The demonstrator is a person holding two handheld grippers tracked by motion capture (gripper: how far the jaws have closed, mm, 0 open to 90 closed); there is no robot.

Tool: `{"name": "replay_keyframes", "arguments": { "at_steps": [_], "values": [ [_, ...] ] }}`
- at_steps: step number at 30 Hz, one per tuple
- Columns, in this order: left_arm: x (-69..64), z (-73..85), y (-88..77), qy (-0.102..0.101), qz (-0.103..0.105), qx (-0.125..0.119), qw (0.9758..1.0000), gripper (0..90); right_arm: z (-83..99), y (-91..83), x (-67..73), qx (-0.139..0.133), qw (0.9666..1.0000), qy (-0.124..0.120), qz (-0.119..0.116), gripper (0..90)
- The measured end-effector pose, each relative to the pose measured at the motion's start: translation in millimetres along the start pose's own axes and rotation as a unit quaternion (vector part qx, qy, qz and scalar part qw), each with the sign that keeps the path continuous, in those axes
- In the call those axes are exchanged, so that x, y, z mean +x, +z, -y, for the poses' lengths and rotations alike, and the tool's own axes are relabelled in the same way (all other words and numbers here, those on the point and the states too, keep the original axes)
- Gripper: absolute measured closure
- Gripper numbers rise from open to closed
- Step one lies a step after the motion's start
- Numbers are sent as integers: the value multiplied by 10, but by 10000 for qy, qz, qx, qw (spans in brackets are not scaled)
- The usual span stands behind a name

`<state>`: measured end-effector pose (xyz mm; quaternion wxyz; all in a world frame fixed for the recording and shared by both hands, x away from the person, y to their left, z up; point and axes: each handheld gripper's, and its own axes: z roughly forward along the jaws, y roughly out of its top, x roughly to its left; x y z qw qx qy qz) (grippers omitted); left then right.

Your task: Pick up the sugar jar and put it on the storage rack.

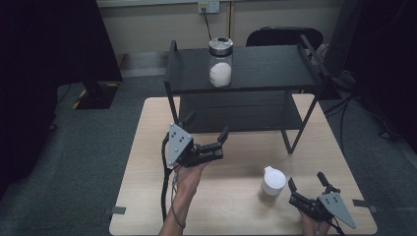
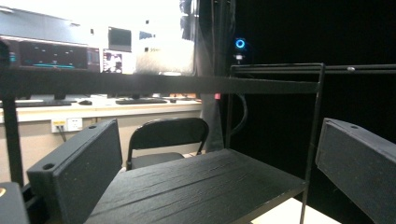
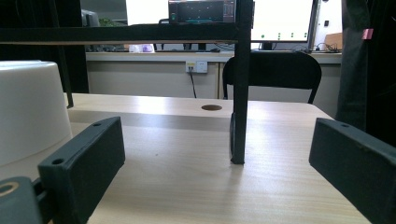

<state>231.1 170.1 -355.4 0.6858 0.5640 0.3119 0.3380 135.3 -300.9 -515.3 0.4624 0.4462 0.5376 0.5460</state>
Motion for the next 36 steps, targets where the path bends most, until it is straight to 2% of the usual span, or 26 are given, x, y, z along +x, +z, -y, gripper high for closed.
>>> {"name": "replay_keyframes", "arguments": {
  "at_steps": [8,11,14,23,29,36],
  "values": [
    [2,176,-88,-153,-9,179,9997,1,0,0,-1,1,10000,0,-4,24],
    [-31,253,-124,-155,-73,229,9996,1,0,0,-1,0,10000,-1,-7,24],
    [-45,329,-152,-245,-98,260,9993,1,0,-1,-1,1,10000,0,-7,24],
    [-146,541,-239,-87,-235,434,9987,1,0,-1,-2,1,10000,2,-8,24],
    [-144,680,-319,-148,-288,427,9986,1,0,-2,0,1,10000,2,-4,24],
    [-183,890,-409,-141,-407,572,9974,1,0,-2,1,0,10000,1,-1,24]
  ]
}}
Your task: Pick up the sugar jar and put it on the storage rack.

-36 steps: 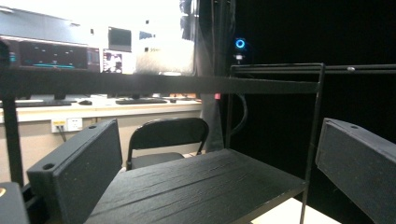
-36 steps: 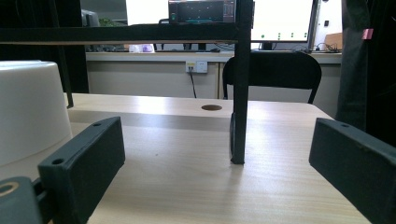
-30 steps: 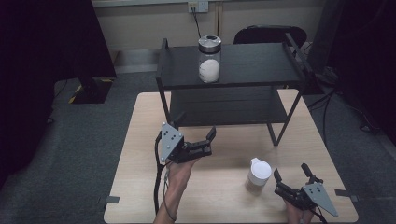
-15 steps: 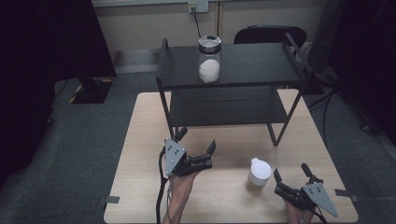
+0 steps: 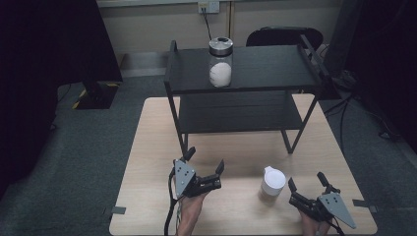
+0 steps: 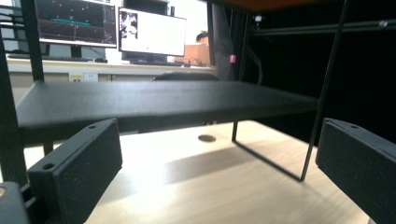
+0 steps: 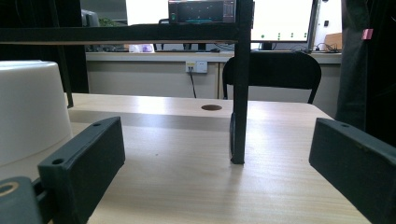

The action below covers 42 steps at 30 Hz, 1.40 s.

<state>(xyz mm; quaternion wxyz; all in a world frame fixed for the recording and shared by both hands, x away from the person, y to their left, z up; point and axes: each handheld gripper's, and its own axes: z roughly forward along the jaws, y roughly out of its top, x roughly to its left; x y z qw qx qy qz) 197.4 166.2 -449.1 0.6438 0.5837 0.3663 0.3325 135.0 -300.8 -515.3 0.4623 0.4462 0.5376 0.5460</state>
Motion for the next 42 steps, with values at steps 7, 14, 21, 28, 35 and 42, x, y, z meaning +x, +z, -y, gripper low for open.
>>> {"name": "replay_keyframes", "arguments": {
  "at_steps": [7,14,21,28,35,42],
  "values": [
    [-38,202,-25,121,-178,71,9997,0,0,0,1,0,10000,0,1,24],
    [-39,360,-54,37,-187,204,9996,0,0,0,0,0,10000,0,-1,24],
    [-57,467,-114,146,-174,186,9996,0,0,0,0,0,10000,0,1,24],
    [-108,560,-161,218,-274,171,9992,0,0,0,1,1,10000,0,1,24],
    [-94,587,-156,162,-268,227,9993,0,0,0,1,1,10000,0,2,24],
    [-119,664,-180,193,-305,189,9992,0,-1,0,2,3,10000,2,5,24]
  ]
}}
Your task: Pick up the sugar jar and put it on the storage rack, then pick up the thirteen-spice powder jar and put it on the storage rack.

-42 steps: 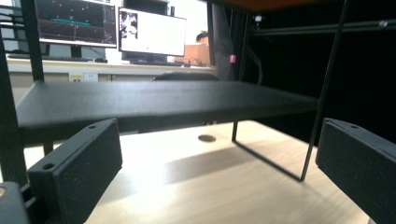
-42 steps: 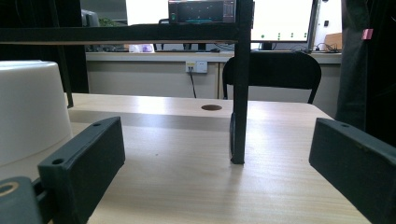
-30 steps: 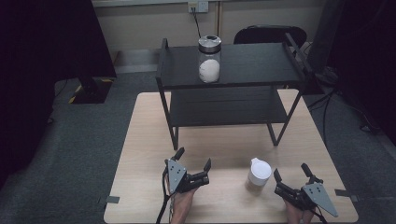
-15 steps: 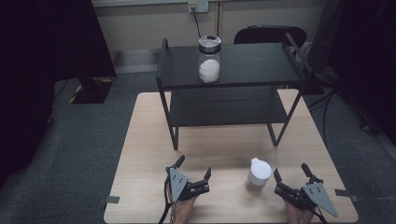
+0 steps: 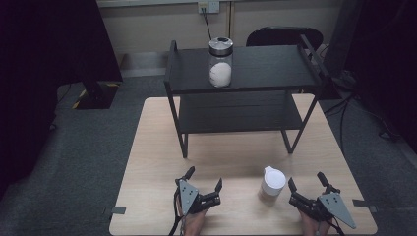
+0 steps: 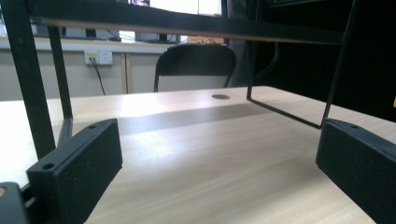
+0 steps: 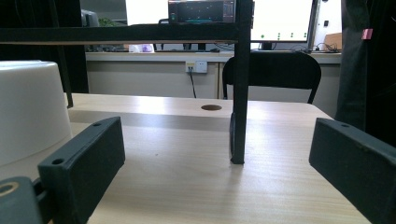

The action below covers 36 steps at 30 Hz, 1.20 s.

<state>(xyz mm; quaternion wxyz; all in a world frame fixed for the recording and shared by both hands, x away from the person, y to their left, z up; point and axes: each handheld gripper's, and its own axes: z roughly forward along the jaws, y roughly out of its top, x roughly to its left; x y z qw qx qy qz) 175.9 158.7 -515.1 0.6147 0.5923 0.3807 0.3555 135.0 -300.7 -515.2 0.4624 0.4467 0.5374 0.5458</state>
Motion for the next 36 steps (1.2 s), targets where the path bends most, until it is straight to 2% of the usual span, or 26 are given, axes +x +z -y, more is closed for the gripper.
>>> {"name": "replay_keyframes", "arguments": {
  "at_steps": [3,7,9,11,30,36],
  "values": [
    [7,3,-3,19,10,4,10000,0,0,0,-1,-1,10000,-3,-4,24],
    [-64,29,-18,277,-59,-63,9996,0,1,-1,0,-2,10000,-1,-1,24],
    [-52,21,-13,151,-93,-38,9998,1,2,-1,1,-3,10000,-5,1,24],
    [-69,25,-16,220,-118,-47,9997,1,1,-1,2,-1,10000,-6,1,24],
    [-77,24,-10,202,-151,-41,9997,1,0,0,5,1,10000,4,18,24],
    [-77,22,-9,203,-151,-39,9997,1,-13,-11,-50,11,9999,126,-70,15]
  ]
}}
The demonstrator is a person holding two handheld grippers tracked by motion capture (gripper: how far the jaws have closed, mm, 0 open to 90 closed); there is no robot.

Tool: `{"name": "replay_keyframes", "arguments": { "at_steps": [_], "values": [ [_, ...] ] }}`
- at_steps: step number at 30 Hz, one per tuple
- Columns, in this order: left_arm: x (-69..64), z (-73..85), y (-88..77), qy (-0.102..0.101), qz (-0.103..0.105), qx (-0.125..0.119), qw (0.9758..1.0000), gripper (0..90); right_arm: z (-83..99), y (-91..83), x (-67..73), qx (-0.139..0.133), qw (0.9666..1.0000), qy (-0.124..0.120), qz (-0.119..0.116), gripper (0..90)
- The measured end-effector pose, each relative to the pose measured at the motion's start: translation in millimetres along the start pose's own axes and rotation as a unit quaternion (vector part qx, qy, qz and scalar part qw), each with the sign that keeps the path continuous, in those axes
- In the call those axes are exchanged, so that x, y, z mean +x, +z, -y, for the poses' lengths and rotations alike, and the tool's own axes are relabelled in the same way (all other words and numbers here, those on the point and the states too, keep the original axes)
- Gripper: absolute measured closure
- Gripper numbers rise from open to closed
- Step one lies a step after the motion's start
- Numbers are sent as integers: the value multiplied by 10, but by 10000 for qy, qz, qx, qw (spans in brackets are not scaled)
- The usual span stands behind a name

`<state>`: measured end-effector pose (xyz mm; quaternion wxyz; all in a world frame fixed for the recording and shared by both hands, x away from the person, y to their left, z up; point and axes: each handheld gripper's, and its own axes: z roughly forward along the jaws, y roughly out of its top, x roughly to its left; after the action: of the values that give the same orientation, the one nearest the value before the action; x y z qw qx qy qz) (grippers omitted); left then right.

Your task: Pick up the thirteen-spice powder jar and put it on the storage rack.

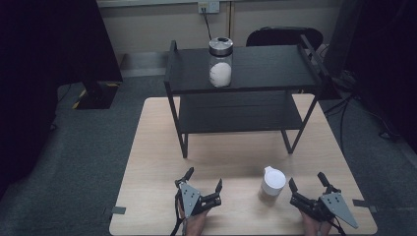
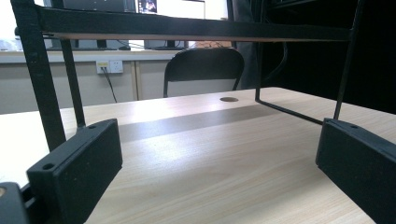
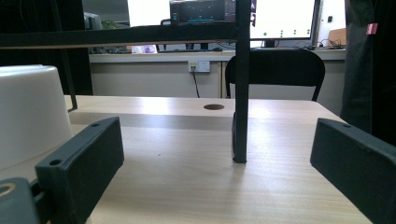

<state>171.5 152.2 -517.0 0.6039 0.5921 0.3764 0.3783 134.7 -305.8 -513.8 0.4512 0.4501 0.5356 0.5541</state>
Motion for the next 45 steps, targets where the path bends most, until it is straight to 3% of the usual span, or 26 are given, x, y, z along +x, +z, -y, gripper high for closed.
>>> {"name": "replay_keyframes", "arguments": {
  "at_steps": [9,22,28,35,45],
  "values": [
    [0,1,0,1,-1,-2,10000,1,-186,-41,-11,-241,9995,-22,-201,0],
    [-4,0,-1,0,-12,1,10000,1,-518,114,39,-385,9936,-17,-1060,0],
    [-3,-1,0,0,-11,2,10000,1,-549,178,100,-302,9910,-25,-1306,4],
    [-4,-1,0,-1,-12,2,10000,1,-537,252,152,-15,9877,-42,-1566,45],
    [-4,1,0,-2,-11,-2,10000,1,-423,222,216,261,9872,-124,-1566,124]
  ]
}}
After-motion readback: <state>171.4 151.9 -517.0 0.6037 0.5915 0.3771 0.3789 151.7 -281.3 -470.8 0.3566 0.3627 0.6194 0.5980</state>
